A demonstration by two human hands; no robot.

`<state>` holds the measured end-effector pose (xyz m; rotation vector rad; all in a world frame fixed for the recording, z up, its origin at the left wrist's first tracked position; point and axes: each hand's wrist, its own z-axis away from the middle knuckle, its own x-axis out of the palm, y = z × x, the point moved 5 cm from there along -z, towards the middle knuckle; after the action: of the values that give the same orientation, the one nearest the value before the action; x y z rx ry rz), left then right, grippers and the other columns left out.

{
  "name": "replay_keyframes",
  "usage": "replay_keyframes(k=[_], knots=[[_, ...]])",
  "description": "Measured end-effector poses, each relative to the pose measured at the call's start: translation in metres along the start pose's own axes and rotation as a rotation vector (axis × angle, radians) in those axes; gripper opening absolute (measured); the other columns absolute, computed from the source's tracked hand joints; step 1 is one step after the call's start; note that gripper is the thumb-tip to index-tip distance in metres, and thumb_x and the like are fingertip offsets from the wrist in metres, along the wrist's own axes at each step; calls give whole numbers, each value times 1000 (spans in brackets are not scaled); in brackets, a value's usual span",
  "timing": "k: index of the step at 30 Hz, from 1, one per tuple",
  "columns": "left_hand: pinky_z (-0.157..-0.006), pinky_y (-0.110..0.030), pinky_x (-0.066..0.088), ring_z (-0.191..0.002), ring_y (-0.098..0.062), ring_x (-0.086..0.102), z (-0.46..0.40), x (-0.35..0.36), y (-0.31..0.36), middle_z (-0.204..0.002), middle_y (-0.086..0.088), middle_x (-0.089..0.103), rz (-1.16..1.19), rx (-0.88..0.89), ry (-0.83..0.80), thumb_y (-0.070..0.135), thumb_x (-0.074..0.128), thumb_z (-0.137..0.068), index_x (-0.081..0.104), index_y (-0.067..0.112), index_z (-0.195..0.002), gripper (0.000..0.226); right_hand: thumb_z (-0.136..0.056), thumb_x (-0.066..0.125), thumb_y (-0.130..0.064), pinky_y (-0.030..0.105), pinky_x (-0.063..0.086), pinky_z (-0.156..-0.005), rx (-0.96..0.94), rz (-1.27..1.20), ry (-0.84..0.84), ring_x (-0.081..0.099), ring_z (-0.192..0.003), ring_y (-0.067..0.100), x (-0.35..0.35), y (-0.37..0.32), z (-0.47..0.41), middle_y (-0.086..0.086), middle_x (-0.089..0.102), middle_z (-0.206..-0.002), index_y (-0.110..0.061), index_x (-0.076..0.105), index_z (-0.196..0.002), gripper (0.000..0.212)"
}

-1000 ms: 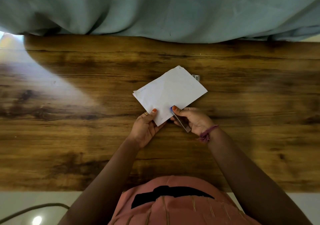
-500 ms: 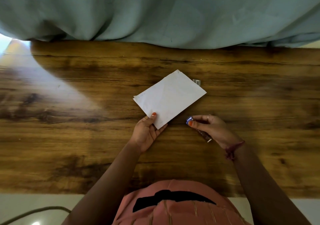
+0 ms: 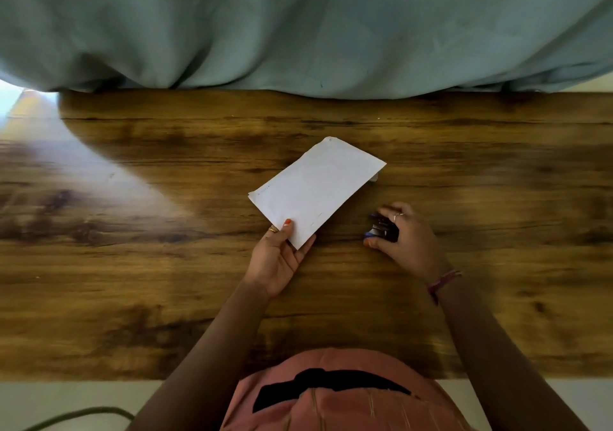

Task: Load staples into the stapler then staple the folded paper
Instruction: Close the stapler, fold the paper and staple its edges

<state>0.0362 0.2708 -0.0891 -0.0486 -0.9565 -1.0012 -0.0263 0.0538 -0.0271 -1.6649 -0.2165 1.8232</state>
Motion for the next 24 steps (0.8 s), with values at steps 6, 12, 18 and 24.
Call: replay_keyframes(k=[6,12,18,24], knots=[[-83,-38,56,-116,-23,62,12,8,-5,-124,-8,66,44,21,-131,13,60,-88,51,13,-127,40,-65,74,-51,26,56,-78,314,-1065,-91,69,-95,12,11,-33,4,0,69,-110,-11,56,-125,75],[-96,-46,49,-109,-22,65,29,19,-10,-111,-5,70,-231,-7,-447,-15,56,-78,55,15,-122,53,-84,65,-6,30,58,-70,336,-1347,-249,71,-94,21,24,-54,-11,8,73,-102,-9,61,-109,25],[-68,-41,59,-84,-26,71,19,-13,26,-94,-9,74,-84,-79,-175,18,55,-88,63,9,-113,28,-76,69,-8,27,59,-61,301,-1179,-572,72,-83,18,15,-44,-14,5,75,-97,-18,66,-106,31],[-77,-44,58,-103,-29,68,12,-2,50,-118,-12,68,-610,-26,-94,52,73,-73,66,11,-118,61,-80,70,-11,27,58,-59,324,-985,-675,72,-83,18,20,-29,-14,2,75,-94,-16,66,-103,24]])
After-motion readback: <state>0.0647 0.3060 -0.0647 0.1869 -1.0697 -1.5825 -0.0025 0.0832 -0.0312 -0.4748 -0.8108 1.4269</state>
